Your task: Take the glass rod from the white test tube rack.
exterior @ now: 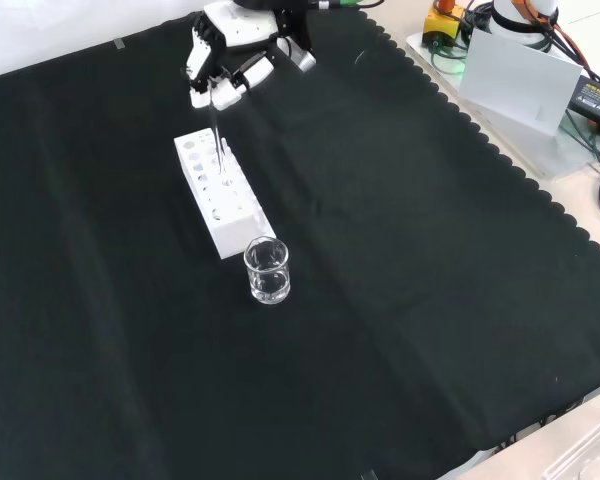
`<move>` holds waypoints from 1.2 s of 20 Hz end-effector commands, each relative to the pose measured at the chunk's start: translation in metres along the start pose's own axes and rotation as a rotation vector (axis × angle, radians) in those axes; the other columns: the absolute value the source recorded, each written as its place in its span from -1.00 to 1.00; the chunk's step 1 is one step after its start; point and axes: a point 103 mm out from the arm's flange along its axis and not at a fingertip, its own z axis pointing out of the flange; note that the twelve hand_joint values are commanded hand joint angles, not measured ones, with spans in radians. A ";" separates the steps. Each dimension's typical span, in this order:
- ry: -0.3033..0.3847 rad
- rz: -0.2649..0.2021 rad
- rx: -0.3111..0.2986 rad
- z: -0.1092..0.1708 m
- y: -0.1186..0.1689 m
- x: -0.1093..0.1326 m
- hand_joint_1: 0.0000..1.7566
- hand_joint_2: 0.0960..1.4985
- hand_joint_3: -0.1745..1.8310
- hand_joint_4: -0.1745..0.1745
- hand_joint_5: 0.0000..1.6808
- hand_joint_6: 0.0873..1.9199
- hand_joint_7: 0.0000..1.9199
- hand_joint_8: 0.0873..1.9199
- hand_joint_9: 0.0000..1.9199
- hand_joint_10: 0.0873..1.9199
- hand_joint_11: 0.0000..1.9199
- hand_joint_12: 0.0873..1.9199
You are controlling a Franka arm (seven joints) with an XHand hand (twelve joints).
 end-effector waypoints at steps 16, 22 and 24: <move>-0.127 -0.010 0.132 -0.134 -0.023 0.024 0.49 0.45 -0.98 -1.00 0.42 -0.69 0.23 -0.02 0.67 -0.21 0.69 -0.41; -0.111 -0.008 0.121 -0.152 -0.029 0.033 0.49 0.43 -0.96 -1.00 0.44 -0.73 0.24 -0.03 0.68 -0.24 0.69 -0.42; -0.103 -0.010 0.110 -0.157 -0.032 0.038 0.49 0.42 -0.95 -1.00 0.44 -0.74 0.24 -0.03 0.68 -0.24 0.69 -0.42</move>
